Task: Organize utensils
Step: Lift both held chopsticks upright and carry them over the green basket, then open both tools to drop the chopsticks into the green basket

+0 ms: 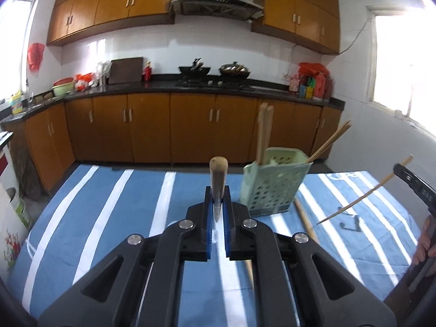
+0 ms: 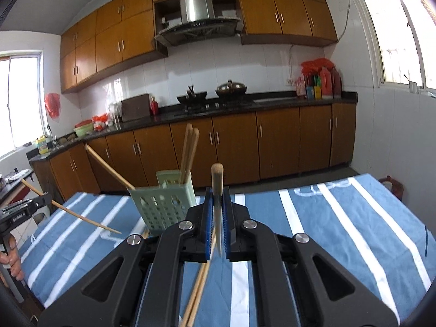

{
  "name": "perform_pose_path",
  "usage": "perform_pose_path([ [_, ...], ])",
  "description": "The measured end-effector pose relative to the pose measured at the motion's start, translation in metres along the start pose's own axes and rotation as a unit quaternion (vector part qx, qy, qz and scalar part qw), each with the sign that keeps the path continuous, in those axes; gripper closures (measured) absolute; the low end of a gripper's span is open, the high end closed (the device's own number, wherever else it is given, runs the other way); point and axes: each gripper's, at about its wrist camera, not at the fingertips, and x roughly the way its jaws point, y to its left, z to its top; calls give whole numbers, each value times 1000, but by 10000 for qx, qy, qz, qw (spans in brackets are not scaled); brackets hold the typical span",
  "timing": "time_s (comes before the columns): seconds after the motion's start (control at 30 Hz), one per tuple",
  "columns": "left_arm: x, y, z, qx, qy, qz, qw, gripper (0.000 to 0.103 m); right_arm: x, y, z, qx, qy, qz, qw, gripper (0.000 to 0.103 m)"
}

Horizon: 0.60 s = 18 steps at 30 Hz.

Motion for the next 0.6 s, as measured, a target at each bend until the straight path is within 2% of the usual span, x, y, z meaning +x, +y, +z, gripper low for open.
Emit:
perform_pose_path([
  [0.33,-42,-34,42,313,-521,-774,9951,95,-31,13,60,216,-689,830,9939,96],
  [0.47,-48,-48,55,485,-771,-779,9928,95,-33,17,71,248,-859,911,9918,96],
  [0.6,-37,-58,71,465,-866,-754,9923,95,-26,24,78,259,-997,911,9905,96],
])
